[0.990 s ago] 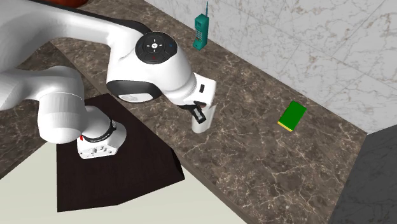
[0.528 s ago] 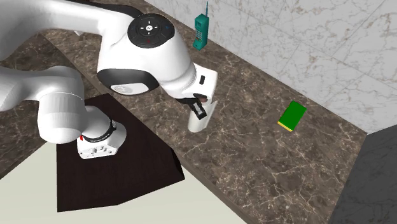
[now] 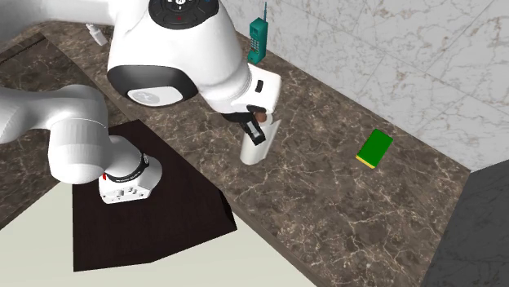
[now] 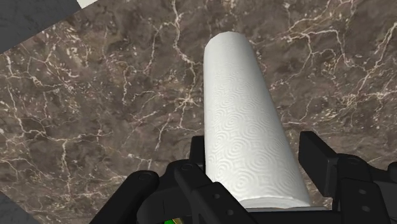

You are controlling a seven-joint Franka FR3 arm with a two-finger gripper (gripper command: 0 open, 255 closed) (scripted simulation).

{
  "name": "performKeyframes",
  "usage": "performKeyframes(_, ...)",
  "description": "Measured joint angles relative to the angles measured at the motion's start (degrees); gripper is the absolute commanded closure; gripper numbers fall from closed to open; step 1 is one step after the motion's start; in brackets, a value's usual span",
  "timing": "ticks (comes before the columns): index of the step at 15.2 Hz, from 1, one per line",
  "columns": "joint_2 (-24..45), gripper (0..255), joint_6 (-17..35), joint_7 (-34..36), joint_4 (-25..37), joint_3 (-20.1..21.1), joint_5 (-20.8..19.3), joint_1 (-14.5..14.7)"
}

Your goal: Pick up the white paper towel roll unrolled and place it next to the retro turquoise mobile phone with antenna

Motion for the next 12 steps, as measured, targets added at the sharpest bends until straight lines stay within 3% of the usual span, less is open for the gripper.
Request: performKeyframes(12, -0.92, 255, -9.58, 0.5, 8.69, 0.98, 0.48, 0.27)
